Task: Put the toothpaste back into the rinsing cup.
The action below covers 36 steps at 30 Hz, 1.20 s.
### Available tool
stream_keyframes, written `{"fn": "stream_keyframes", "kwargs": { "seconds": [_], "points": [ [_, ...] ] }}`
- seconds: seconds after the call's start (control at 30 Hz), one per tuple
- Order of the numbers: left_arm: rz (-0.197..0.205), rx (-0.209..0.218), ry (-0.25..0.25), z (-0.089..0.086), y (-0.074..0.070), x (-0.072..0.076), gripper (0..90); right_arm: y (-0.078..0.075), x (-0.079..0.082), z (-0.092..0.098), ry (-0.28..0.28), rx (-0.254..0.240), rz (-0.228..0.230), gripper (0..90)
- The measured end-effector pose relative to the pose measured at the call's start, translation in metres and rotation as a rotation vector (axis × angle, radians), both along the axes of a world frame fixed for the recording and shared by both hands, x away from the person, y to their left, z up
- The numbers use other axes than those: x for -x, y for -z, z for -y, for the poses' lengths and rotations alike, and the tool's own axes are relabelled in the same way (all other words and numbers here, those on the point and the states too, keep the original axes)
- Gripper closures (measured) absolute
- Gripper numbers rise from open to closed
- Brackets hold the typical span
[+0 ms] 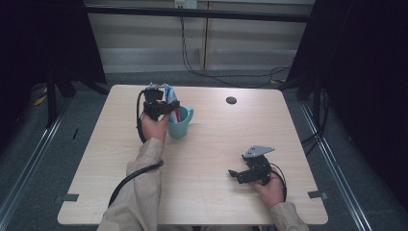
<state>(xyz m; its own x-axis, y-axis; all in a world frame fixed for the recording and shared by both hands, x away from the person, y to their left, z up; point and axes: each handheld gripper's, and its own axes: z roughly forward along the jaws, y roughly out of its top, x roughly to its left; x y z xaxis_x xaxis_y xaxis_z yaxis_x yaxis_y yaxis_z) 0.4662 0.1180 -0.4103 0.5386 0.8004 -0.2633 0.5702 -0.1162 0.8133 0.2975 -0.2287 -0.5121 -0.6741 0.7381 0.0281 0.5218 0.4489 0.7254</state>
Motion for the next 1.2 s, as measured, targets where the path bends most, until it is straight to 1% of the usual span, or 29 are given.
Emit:
{"fn": "stream_keyframes", "kwargs": {
  "seconds": [0.13, 0.17, 0.27, 0.37, 0.43, 0.6, 0.83, 0.9, 0.93, 1.1, 1.17, 1.2],
  "points": [
    [0.001, -0.003, -0.012, -0.003, 0.0, 0.0, 70.2, 0.0, 0.0, 0.0, -0.001, 0.001, -0.001, 14.2],
    [0.001, -0.001, -0.008, -0.004, 0.0, -0.001, 69.9, 0.0, 0.0, 0.0, -0.001, 0.001, 0.0, 14.2],
    [0.003, -0.011, -0.015, -0.005, 0.0, -0.001, 68.9, 0.0, 0.0, 0.0, -0.002, 0.002, 0.0, 14.2],
    [-0.003, -0.005, -0.015, -0.006, 0.0, -0.002, 69.1, 0.0, 0.0, 0.0, -0.001, 0.001, 0.0, 14.2],
    [-0.001, -0.009, -0.019, -0.006, 0.0, -0.002, 68.9, 0.0, 0.0, 0.0, 0.0, 0.001, -0.001, 14.2],
    [0.0, 0.0, -0.03, -0.009, 0.002, -0.002, 68.6, 0.0, 0.0, 0.0, -0.001, 0.001, 0.001, 14.2],
    [0.0, 0.0, -0.038, -0.011, 0.003, -0.002, 67.6, 0.0, 0.0, 0.0, -0.001, 0.001, -0.001, 14.2],
    [-0.002, -0.004, -0.036, -0.012, 0.003, -0.002, 66.6, 0.0, 0.0, 0.0, -0.001, 0.001, 0.0, 14.2],
    [-0.007, -0.003, -0.046, -0.014, 0.004, -0.002, 66.5, 0.0, 0.0, 0.0, -0.002, 0.001, 0.001, 14.2],
    [-0.013, -0.003, -0.053, -0.017, 0.005, -0.003, 66.1, 0.0, 0.0, 0.0, -0.002, 0.001, 0.001, 14.2],
    [-0.014, -0.001, -0.057, -0.018, 0.005, -0.003, 66.1, 0.0, 0.0, 0.0, -0.002, 0.001, 0.001, 14.2],
    [-0.016, 0.007, -0.06, -0.019, 0.006, -0.003, 66.1, 0.0, 0.0, 0.0, -0.002, 0.001, 0.0, 14.2]
  ]
}}
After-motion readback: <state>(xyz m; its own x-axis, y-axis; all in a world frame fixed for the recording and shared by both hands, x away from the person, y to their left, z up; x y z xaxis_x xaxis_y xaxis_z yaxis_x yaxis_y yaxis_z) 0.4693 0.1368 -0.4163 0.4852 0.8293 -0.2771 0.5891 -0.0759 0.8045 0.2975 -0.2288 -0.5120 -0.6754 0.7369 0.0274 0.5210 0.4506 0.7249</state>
